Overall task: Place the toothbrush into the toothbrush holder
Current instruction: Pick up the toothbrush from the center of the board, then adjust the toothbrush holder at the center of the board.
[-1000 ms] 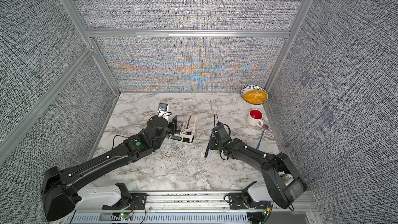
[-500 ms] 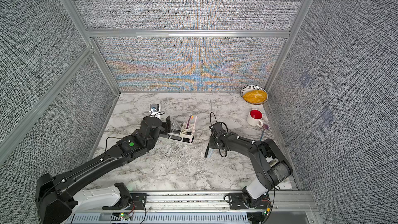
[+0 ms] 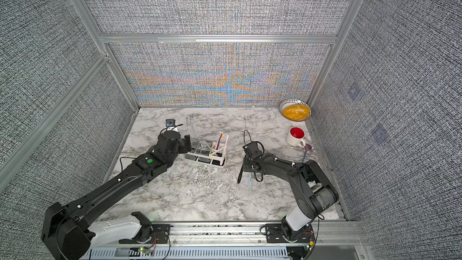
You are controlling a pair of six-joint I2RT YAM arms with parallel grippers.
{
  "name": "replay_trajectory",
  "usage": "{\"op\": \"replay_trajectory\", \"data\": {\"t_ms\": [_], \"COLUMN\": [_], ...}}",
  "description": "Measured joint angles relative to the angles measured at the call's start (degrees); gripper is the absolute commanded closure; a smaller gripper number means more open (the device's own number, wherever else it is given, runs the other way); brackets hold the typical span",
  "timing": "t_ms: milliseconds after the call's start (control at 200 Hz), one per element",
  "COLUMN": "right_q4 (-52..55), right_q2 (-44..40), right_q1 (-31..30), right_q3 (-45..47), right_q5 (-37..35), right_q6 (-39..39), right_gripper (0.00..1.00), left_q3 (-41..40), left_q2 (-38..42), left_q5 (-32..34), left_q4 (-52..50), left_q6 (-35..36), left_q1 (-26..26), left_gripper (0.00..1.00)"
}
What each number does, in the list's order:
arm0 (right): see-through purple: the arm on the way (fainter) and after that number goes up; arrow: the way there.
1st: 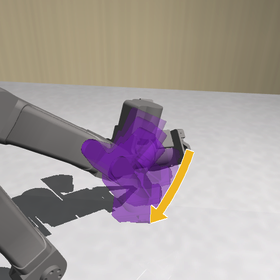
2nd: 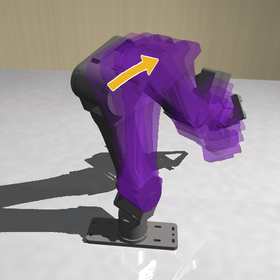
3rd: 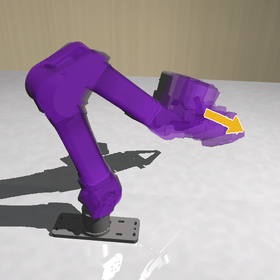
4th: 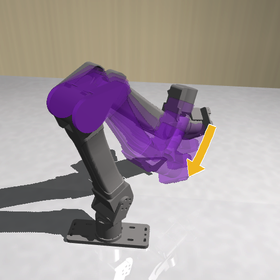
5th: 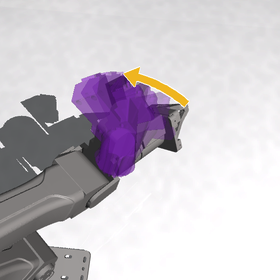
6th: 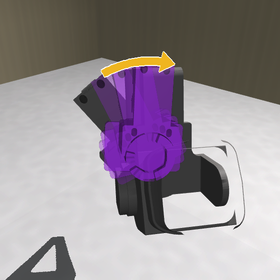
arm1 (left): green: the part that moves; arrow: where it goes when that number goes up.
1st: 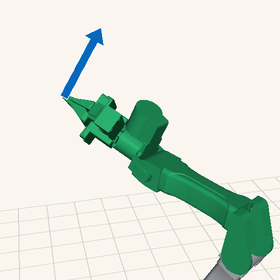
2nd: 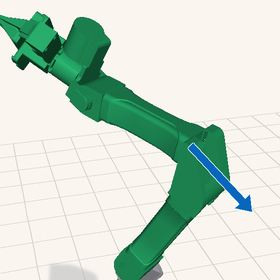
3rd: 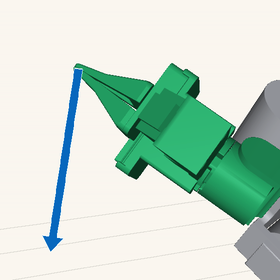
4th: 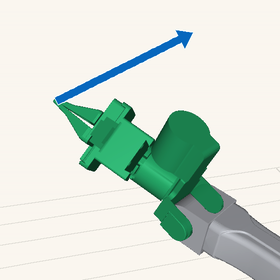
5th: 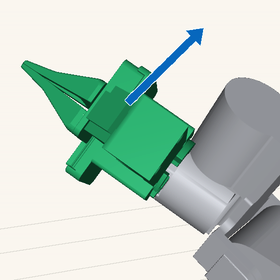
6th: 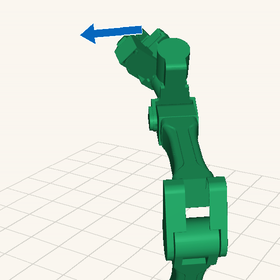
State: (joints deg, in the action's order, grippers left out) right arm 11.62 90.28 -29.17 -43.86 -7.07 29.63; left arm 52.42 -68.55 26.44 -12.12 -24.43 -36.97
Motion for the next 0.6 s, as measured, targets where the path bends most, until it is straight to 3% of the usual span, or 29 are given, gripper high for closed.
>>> {"op": "replay_trajectory", "data": {"t_ms": [180,380,600], "right_q4": [-1.29,-3.43,-4.98], "right_q2": [-4.96,-9.29,-11.28], "right_q1": [0.02,0.17,0.2], "right_q3": [1.92,3.48,5.29], "right_q5": [0.11,0.63,1.77], "right_q6": [-0.09,-0.48,-1.33], "right_gripper": [0.89,0.89,0.89], "left_q3": [2.82,8.35,17.62], "left_q2": [-4.81,-16.26,-28.11], "left_q5": [-5.51,-11.74,-16.22], "left_q4": [0.0,0.02,0.22], "left_q6": [-1.05,-1.07,1.01], "left_q1": [4.74,11.15,12.81], "left_gripper": [0.21,0.21,0.21]}}
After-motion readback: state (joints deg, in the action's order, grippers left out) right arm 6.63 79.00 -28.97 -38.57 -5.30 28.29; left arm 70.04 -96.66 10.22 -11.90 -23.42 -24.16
